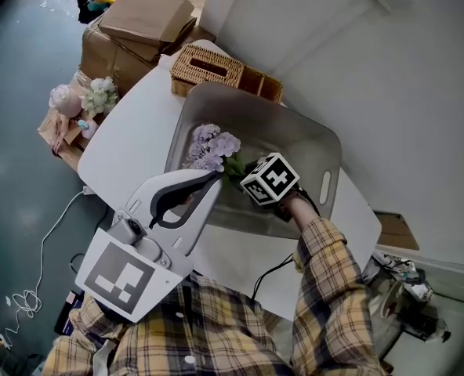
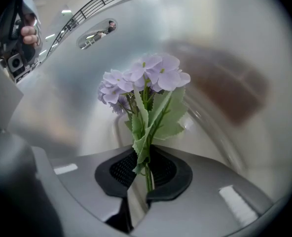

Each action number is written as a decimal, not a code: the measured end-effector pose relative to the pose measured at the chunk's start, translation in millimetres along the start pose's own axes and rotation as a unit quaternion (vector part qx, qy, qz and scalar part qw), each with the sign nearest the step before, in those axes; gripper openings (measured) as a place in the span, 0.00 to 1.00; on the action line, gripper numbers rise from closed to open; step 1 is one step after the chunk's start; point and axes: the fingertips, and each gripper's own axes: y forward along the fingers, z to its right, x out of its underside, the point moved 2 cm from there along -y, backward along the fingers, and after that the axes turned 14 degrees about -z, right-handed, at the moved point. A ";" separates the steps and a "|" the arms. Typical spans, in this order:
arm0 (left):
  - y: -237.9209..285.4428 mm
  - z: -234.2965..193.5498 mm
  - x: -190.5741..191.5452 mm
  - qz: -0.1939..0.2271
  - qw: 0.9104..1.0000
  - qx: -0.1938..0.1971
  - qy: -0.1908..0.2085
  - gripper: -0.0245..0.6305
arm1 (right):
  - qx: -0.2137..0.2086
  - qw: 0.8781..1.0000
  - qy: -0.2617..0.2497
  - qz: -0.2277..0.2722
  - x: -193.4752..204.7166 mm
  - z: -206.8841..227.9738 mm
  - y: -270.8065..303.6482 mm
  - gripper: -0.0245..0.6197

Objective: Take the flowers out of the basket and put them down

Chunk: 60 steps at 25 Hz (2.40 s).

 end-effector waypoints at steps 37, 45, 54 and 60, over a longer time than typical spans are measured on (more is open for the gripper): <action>44.3 110.6 -30.6 0.003 0.991 0.107 0.078 0.06 | 0.135 0.913 0.037 0.384 53.9 -73.2 -293.9 0.11; 62.7 137.8 -26.1 -0.006 0.985 0.143 0.099 0.06 | 0.195 0.866 0.078 0.454 115.7 -92.6 -349.1 0.11; 88.0 182.2 -23.9 -0.018 0.971 0.203 0.125 0.06 | 0.231 0.830 0.217 0.459 234.8 -81.0 -337.8 0.11; 98.4 209.0 -18.0 -0.040 0.963 0.231 0.134 0.06 | 0.224 0.816 0.296 0.443 295.8 -79.7 -298.3 0.11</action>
